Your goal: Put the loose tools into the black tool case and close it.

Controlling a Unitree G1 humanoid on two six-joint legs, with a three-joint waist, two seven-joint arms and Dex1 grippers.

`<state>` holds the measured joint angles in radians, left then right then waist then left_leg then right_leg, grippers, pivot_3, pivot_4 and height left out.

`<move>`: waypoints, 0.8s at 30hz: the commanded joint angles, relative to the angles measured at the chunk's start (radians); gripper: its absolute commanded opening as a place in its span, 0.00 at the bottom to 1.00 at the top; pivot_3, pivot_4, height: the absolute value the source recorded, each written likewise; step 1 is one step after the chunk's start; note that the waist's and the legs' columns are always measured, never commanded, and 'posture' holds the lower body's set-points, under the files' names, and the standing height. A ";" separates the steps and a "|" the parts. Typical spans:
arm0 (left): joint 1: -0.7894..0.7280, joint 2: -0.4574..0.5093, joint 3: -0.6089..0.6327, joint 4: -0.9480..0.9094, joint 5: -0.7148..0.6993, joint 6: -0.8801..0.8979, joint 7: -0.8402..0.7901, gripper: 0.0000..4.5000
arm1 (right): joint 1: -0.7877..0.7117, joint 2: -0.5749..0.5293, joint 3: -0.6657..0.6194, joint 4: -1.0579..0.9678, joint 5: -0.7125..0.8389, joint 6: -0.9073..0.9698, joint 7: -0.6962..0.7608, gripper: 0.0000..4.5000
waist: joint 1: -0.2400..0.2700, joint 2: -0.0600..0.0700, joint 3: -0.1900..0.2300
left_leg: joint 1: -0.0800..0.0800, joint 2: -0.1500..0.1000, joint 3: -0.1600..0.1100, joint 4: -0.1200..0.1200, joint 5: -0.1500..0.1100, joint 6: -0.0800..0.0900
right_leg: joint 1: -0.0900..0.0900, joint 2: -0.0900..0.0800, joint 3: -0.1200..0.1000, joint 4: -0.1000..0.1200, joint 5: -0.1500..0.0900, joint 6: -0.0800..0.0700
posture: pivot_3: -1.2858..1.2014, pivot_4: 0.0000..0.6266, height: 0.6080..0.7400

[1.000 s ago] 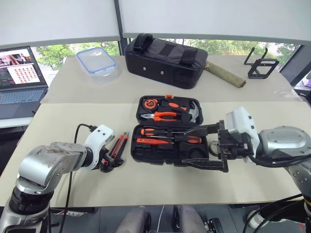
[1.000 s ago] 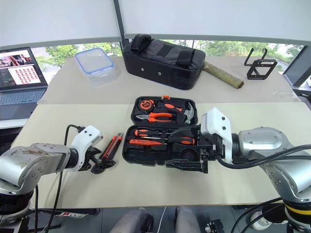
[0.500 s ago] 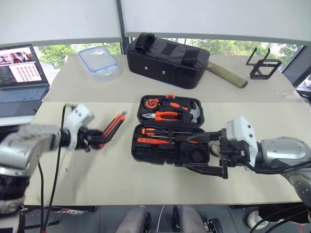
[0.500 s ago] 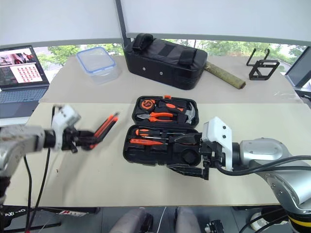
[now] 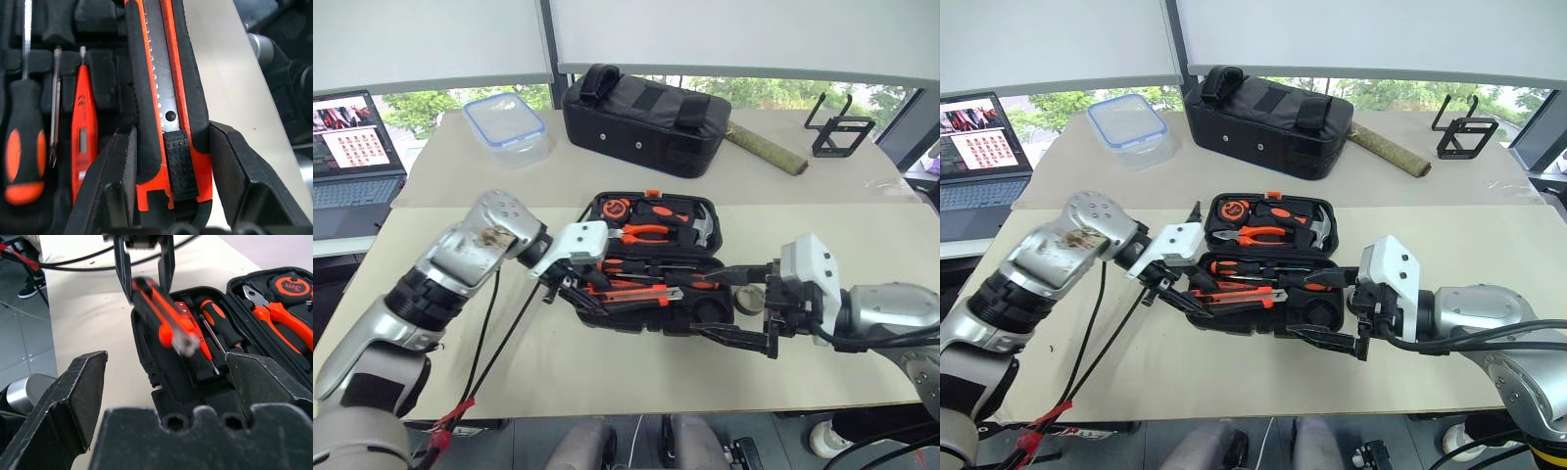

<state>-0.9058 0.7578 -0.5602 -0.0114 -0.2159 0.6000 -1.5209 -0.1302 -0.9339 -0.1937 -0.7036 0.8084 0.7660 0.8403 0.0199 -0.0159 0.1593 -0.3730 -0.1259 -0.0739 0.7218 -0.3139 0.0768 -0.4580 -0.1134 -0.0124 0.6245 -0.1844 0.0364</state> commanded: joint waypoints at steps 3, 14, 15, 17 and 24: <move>-0.038 -0.051 -0.053 0.064 0.091 -0.042 -0.019 0.38 | 0.026 0.005 -0.068 -0.040 0.023 -0.007 -0.036 1.00 | 0.000 0.000 0.000 | 0.000 0.000 0.000 0.001 0.000 0.000 | 0.000 0.000 0.000 0.000 0.000 0.000 | 0.52 0.24 0.80; -0.075 -0.100 0.068 0.084 0.014 -0.008 -0.063 0.97 | 0.049 0.005 -0.081 -0.044 0.050 -0.002 -0.061 1.00 | -0.001 0.000 0.000 | -0.001 0.000 -0.001 0.004 0.000 0.000 | 0.000 0.001 -0.001 0.001 0.000 0.000 | 0.52 0.24 0.80; -0.072 -0.106 0.077 0.086 0.006 -0.005 -0.063 0.91 | 0.048 0.004 -0.079 -0.041 0.048 -0.004 -0.061 1.00 | -0.002 0.000 0.000 | -0.001 0.000 -0.001 0.004 0.000 0.000 | 0.000 0.001 -0.001 0.001 0.000 0.000 | 0.52 0.24 0.80; -0.064 -0.114 0.086 0.084 -0.002 -0.005 -0.060 0.79 | 0.047 0.003 -0.075 -0.036 0.046 -0.007 -0.061 1.00 | -0.002 0.000 0.000 | -0.001 0.000 -0.001 0.005 0.000 0.000 | 0.000 0.001 -0.001 0.001 0.000 0.000 | 0.52 0.24 0.80; -0.024 -0.136 0.041 0.105 0.065 -0.083 -0.030 0.17 | 0.040 0.004 -0.071 -0.031 0.048 -0.005 -0.063 1.00 | -0.002 0.000 0.000 | -0.001 0.000 0.000 0.005 0.000 0.000 | 0.000 0.001 0.000 0.001 0.000 0.000 | 0.52 0.24 0.80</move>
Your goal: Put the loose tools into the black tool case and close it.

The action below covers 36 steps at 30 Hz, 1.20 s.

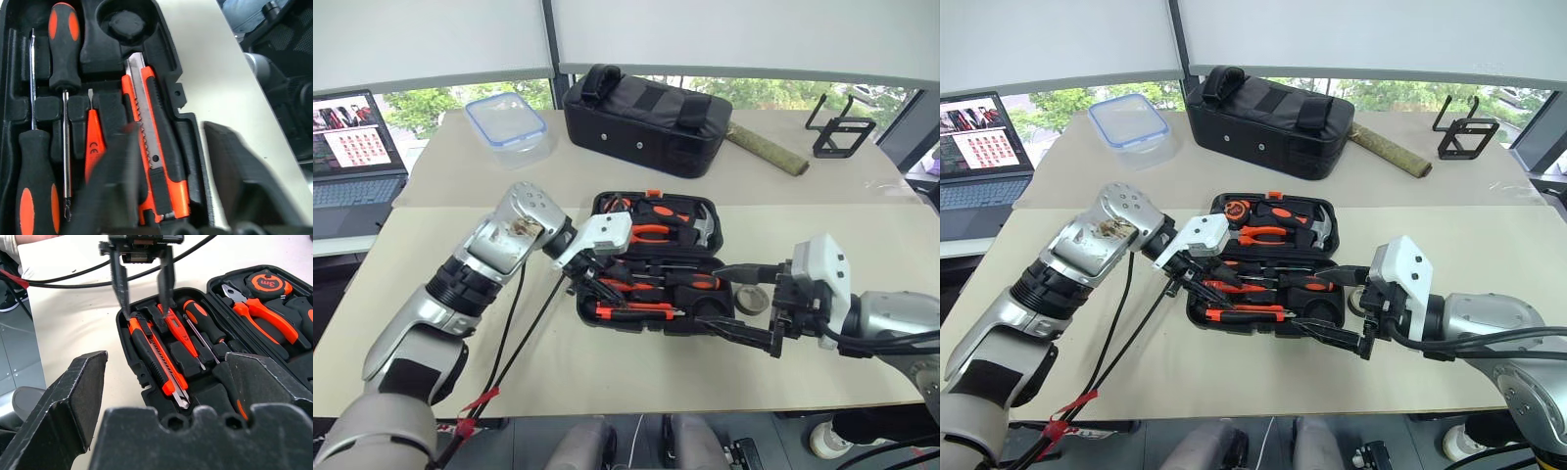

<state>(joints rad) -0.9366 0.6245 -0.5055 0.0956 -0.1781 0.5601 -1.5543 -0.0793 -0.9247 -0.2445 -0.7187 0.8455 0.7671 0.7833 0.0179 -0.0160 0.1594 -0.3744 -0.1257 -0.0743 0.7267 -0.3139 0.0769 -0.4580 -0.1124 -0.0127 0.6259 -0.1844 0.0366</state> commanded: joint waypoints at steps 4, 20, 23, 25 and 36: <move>0.017 -0.015 -0.061 0.036 0.082 -0.088 0.007 0.02 | -0.009 -0.005 -0.020 -0.016 0.012 0.000 -0.013 1.00 | 0.001 0.000 0.000 | 0.000 0.000 0.000 0.000 0.000 0.000 | 0.000 0.000 0.000 0.000 0.000 0.000 | 0.52 0.24 0.80; 0.065 -0.071 -0.060 0.111 0.189 -0.196 0.082 0.02 | 0.167 -0.039 -0.111 0.116 -0.205 -0.100 0.008 1.00 | 0.018 0.005 -0.005 | 0.005 0.000 0.001 0.000 -0.001 0.001 | 0.005 0.000 0.001 0.001 0.000 0.000 | 0.52 0.24 0.80; 0.027 -0.078 0.123 0.033 -0.012 -0.025 0.054 0.02 | 0.197 -0.055 -0.100 0.145 -0.260 -0.119 0.024 1.00 | 0.019 0.004 -0.004 | 0.002 0.000 0.001 0.001 0.000 0.001 | 0.002 0.002 0.001 0.003 0.000 0.000 | 0.52 0.24 0.80; 0.024 -0.054 0.193 -0.012 -0.103 0.054 0.028 0.13 | 0.192 -0.053 -0.059 0.179 -0.304 -0.139 0.025 1.00 | 0.016 0.003 -0.003 | 0.000 0.000 0.000 0.003 0.000 0.001 | -0.001 0.004 0.001 0.004 0.000 0.000 | 0.52 0.24 0.80; 0.111 0.066 0.351 -0.153 -0.284 0.162 0.040 0.99 | 0.072 -0.003 0.149 0.367 -0.470 -0.235 0.043 0.94 | -0.004 0.004 -0.003 | 0.001 0.000 0.000 0.003 0.000 0.000 | 0.000 0.002 0.001 0.003 0.000 0.000 | 0.52 0.24 0.80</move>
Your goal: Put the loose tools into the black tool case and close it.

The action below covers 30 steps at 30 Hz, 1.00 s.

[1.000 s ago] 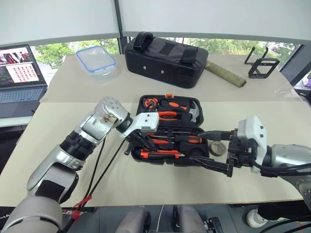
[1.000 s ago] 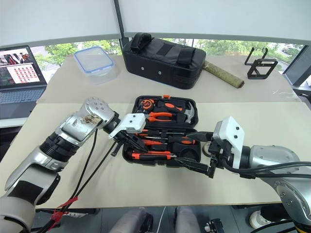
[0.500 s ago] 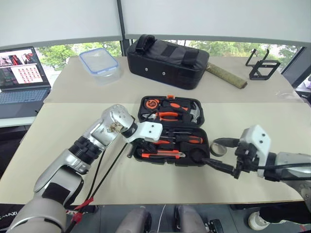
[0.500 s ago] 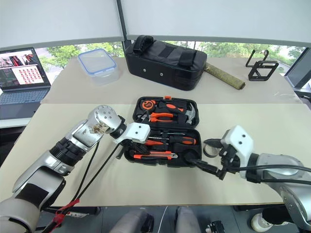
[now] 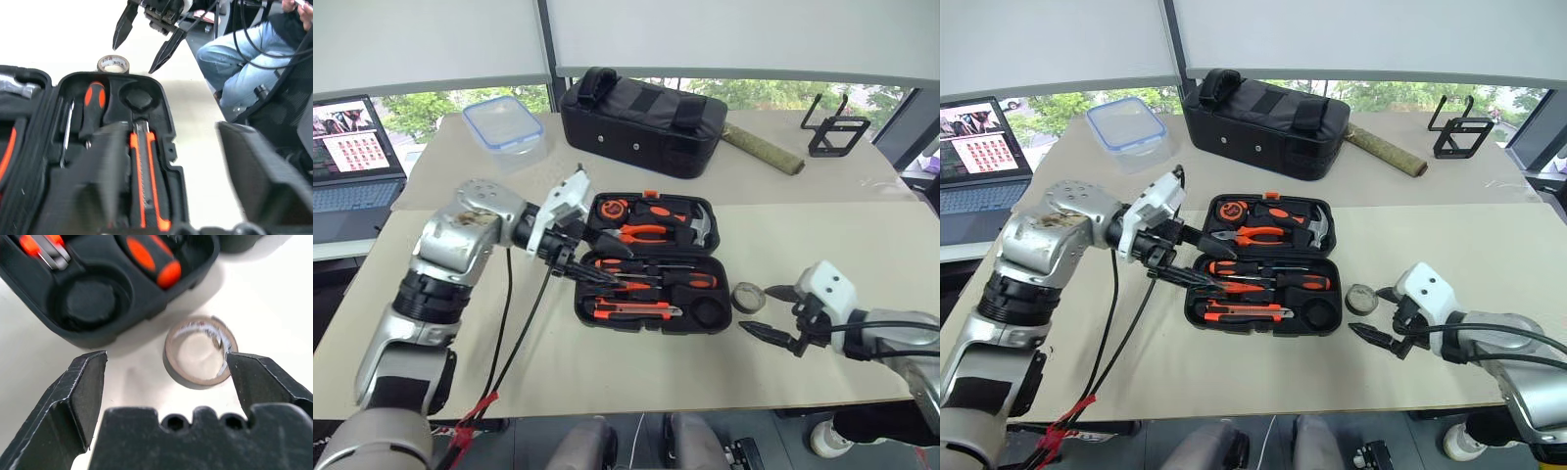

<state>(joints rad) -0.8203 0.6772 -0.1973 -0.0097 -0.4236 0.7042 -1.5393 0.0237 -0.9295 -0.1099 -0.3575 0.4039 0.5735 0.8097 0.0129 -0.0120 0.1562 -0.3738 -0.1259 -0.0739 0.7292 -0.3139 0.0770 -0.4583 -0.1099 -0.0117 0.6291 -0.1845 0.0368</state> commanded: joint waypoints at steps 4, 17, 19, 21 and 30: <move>0.020 0.029 0.061 -0.084 -0.050 0.024 0.070 1.00 | -0.100 0.022 0.091 0.054 -0.073 -0.052 0.031 0.69 | 0.000 0.000 0.000 | 0.000 0.000 0.000 0.000 0.000 0.000 | 0.001 0.001 0.000 -0.001 0.000 0.000 | 0.52 0.24 0.80; 0.071 0.064 0.065 -0.141 -0.082 0.023 0.137 1.00 | -0.163 -0.010 0.016 0.072 -0.027 0.029 0.091 0.00 | 0.002 0.000 0.000 | 0.000 0.000 0.000 0.000 0.000 0.000 | 0.000 0.000 0.000 -0.001 0.000 0.000 | 0.52 0.24 0.80; 0.072 0.072 0.057 -0.141 -0.077 0.011 0.133 1.00 | -0.170 -0.016 -0.030 0.036 0.033 0.027 0.135 0.00 | 0.000 0.000 0.000 | 0.000 0.000 0.000 0.000 0.000 0.000 | 0.000 0.000 0.000 -0.001 0.000 0.000 | 0.52 0.24 0.80; 0.075 0.079 0.046 -0.137 -0.068 -0.005 0.127 1.00 | -0.182 -0.015 -0.057 -0.027 0.108 0.072 0.161 0.00 | -0.001 0.000 0.000 | 0.000 0.000 0.000 0.000 0.000 0.000 | 0.000 0.000 0.000 -0.001 0.000 0.000 | 0.52 0.24 0.80; 0.089 0.091 0.014 -0.123 -0.041 -0.064 0.116 1.00 | -0.235 0.038 0.095 -0.157 0.110 0.159 0.100 0.00 | 0.000 0.000 0.000 | 0.000 0.000 0.000 -0.001 0.000 0.000 | 0.001 -0.002 0.000 -0.002 0.000 0.000 | 0.52 0.24 0.80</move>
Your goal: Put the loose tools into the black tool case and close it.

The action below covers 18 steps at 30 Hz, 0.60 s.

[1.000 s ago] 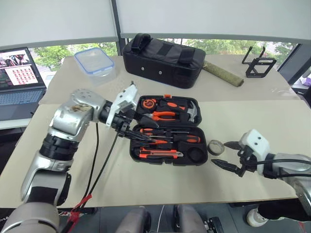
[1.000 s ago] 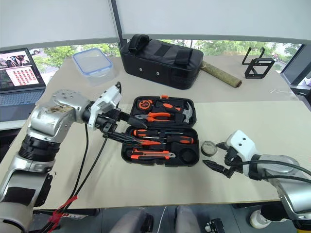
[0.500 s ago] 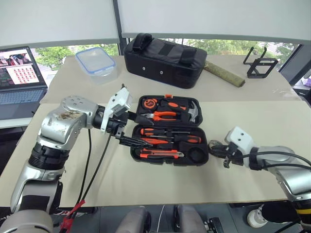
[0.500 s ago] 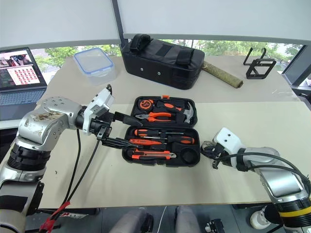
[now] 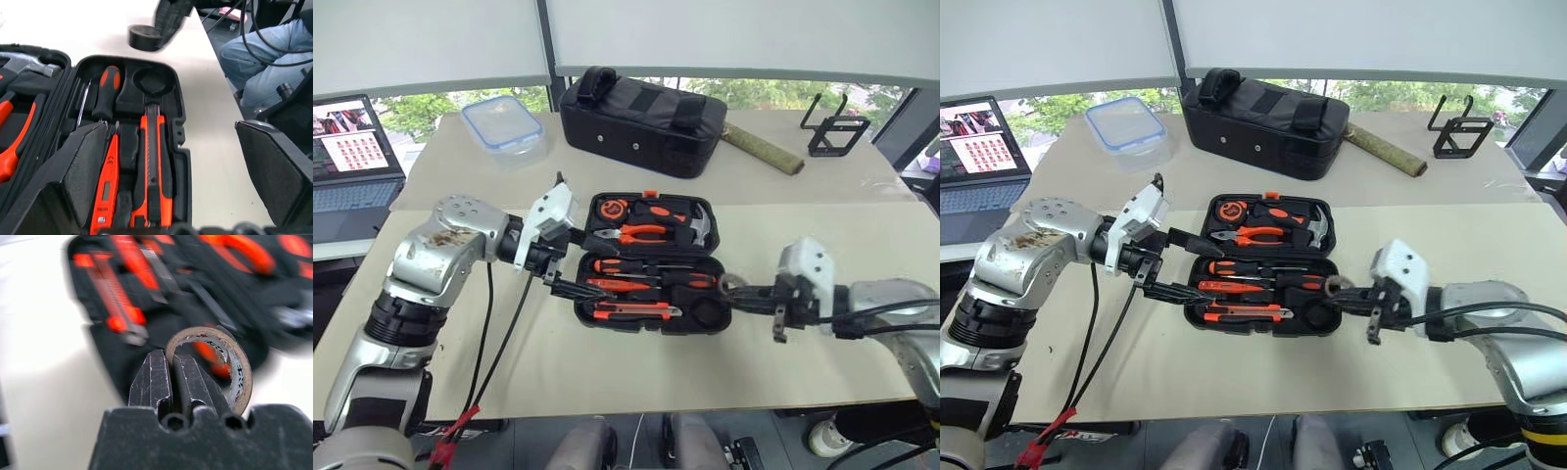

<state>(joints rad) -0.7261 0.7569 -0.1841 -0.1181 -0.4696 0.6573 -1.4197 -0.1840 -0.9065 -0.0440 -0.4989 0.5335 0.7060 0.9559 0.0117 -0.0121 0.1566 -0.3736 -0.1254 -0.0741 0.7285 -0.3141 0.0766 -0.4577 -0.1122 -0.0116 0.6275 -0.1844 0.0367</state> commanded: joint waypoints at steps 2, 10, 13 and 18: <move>-0.006 0.011 0.000 -0.014 0.005 -0.019 -0.002 1.00 | -0.026 0.019 0.055 -0.007 -0.038 0.033 -0.060 0.00 | 0.005 0.000 0.000 | 0.000 0.000 0.000 0.000 0.000 0.000 | 0.000 0.000 0.000 0.000 0.000 0.000 | 0.52 0.24 0.80; -0.004 0.012 0.006 0.001 0.013 -0.024 0.012 1.00 | 0.018 -0.017 0.079 -0.026 -0.061 0.019 -0.037 0.53 | 0.002 0.000 0.000 | 0.000 0.000 0.000 0.000 0.000 0.000 | -0.001 0.000 -0.001 0.000 0.000 0.000 | 0.52 0.24 0.80; -0.004 0.013 0.010 0.025 0.024 -0.029 0.026 1.00 | 0.036 -0.034 0.025 -0.050 -0.022 0.035 -0.019 0.74 | 0.002 0.000 0.000 | 0.000 0.000 0.000 0.000 0.000 0.000 | 0.000 0.000 -0.001 0.000 0.000 0.000 | 0.52 0.24 0.80; 0.003 0.024 0.030 0.127 0.081 -0.077 0.075 1.00 | 0.025 -0.052 -0.095 0.033 0.018 0.043 -0.011 0.88 | 0.002 0.000 0.000 | 0.000 0.000 0.000 0.000 0.000 0.000 | 0.000 0.001 -0.001 0.000 0.000 0.000 | 0.52 0.24 0.80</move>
<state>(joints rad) -0.7259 0.7599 -0.1868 -0.0303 -0.4226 0.6260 -1.3672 -0.1422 -0.9453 -0.0651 -0.4954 0.5249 0.7375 0.9405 0.0136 -0.0121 0.1566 -0.3736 -0.1254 -0.0743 0.7284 -0.3141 0.0766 -0.4579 -0.1116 -0.0124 0.6276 -0.1844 0.0367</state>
